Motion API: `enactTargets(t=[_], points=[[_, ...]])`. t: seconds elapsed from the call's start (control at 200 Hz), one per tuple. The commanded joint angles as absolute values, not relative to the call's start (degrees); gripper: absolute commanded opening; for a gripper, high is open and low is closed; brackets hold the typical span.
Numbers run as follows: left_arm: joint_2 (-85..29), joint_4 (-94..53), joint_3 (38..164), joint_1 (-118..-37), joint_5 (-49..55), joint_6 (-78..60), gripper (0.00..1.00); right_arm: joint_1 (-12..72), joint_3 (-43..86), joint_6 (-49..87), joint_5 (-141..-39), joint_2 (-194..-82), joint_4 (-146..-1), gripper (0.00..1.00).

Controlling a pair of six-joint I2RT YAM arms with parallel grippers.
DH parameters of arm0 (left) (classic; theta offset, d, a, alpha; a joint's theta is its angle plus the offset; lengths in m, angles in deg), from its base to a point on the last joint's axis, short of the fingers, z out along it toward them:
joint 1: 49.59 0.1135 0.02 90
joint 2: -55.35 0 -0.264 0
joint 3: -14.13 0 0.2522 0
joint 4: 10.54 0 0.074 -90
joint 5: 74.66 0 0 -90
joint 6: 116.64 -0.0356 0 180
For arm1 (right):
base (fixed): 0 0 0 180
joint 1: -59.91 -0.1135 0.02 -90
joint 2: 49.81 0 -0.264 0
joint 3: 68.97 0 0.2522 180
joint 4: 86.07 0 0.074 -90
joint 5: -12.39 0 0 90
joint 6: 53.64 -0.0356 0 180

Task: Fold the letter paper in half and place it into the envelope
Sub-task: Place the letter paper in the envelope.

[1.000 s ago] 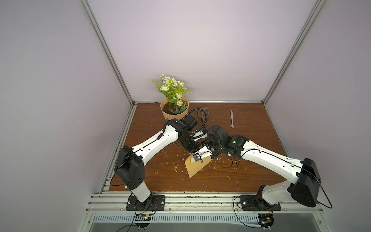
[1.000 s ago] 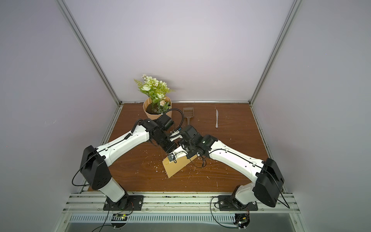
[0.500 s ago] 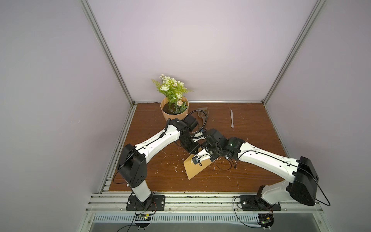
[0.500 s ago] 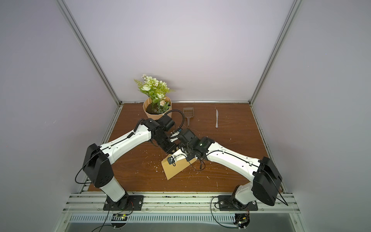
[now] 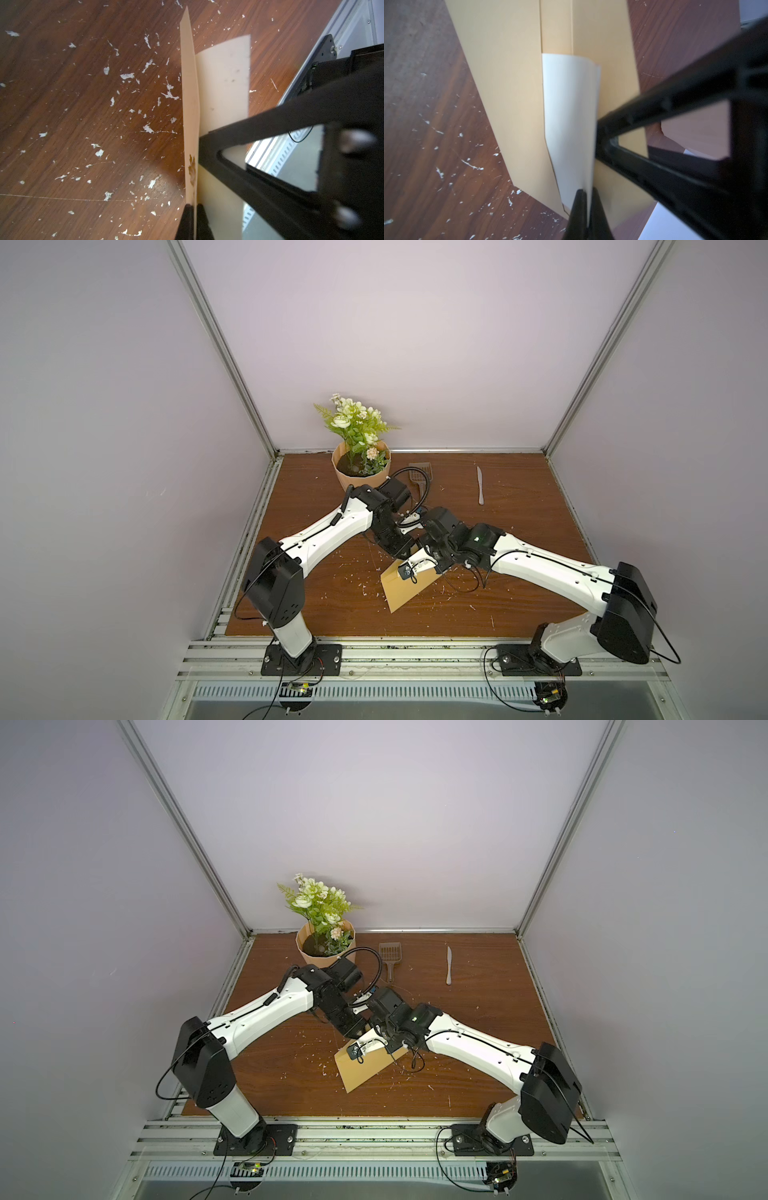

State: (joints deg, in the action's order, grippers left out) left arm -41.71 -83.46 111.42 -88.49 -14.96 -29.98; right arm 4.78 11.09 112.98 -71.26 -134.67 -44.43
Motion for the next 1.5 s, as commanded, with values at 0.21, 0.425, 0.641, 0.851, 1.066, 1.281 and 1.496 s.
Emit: enactTargets(t=[0.21,0.425,0.641,0.851,1.066,1.281,1.496], points=[[-41.8,-82.9,114.7,-89.2,-19.8,-30.8,0.00,3.7,8.7,112.0,-71.6,-134.1,-45.8,0.00],[-41.9,-82.9,113.4,-89.2,-20.0,-31.0,0.00,3.7,9.8,111.1,-70.3,-134.9,-45.1,0.00],[-41.7,-82.9,113.2,-89.3,-20.7,-30.8,0.00,3.8,10.4,110.6,-67.2,-135.7,-45.5,0.00],[-41.4,-83.3,110.6,-89.5,-20.7,-30.7,0.00,3.9,11.9,110.2,-63.7,-136.3,-45.3,0.00],[-41.4,-83.4,110.8,-89.5,-20.5,-30.7,0.00,4.0,10.8,109.2,-64.4,-135.3,-47.3,0.02],[-42.1,-83.3,112.2,-89.5,-23.2,-30.6,0.00,3.9,9.7,108.2,-66.3,-135.8,-47.1,0.00],[-42.5,-83.2,114.3,-89.6,-24.5,-30.6,0.00,3.9,8.9,107.6,-66.4,-137.3,-48.8,0.00]])
